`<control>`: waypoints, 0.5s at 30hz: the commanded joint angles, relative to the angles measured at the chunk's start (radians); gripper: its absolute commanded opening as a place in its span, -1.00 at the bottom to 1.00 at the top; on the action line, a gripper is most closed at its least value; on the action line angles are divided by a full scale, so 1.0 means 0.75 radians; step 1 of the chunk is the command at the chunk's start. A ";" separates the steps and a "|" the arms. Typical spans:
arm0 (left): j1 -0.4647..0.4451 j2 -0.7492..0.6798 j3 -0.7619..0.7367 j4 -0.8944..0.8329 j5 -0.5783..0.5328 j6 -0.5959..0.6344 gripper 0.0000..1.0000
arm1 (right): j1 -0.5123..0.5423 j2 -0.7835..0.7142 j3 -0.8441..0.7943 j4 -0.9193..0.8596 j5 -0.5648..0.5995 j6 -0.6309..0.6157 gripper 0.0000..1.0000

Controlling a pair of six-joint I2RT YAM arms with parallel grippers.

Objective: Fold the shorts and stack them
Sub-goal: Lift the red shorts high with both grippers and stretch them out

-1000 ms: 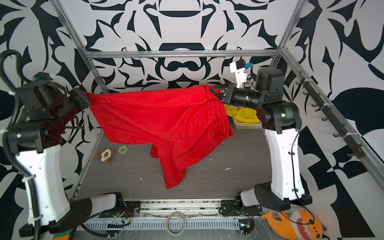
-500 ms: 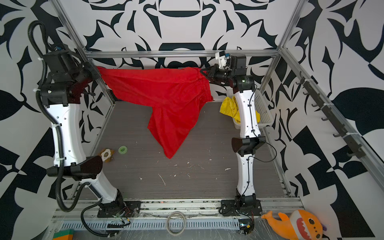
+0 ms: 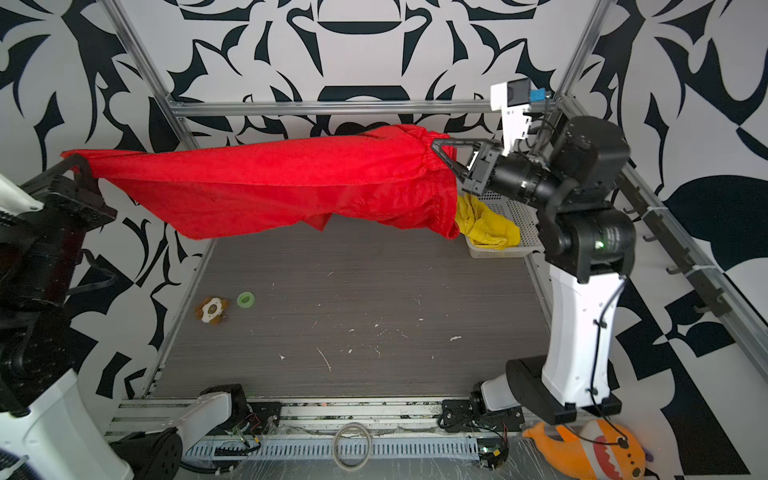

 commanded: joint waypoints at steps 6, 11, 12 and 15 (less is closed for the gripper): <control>0.011 0.234 -0.146 -0.050 0.051 0.010 -1.00 | -0.015 0.216 -0.027 -0.008 0.048 -0.024 -1.00; 0.011 0.507 0.005 -0.015 0.109 -0.001 -1.00 | -0.013 0.432 0.106 0.011 0.042 -0.012 -1.00; 0.009 0.561 0.053 -0.015 0.111 -0.001 -1.00 | -0.013 0.494 0.169 0.008 0.041 -0.006 -1.00; 0.009 0.688 0.239 -0.014 0.124 -0.005 -1.00 | -0.013 0.678 0.464 -0.010 0.017 0.032 -1.00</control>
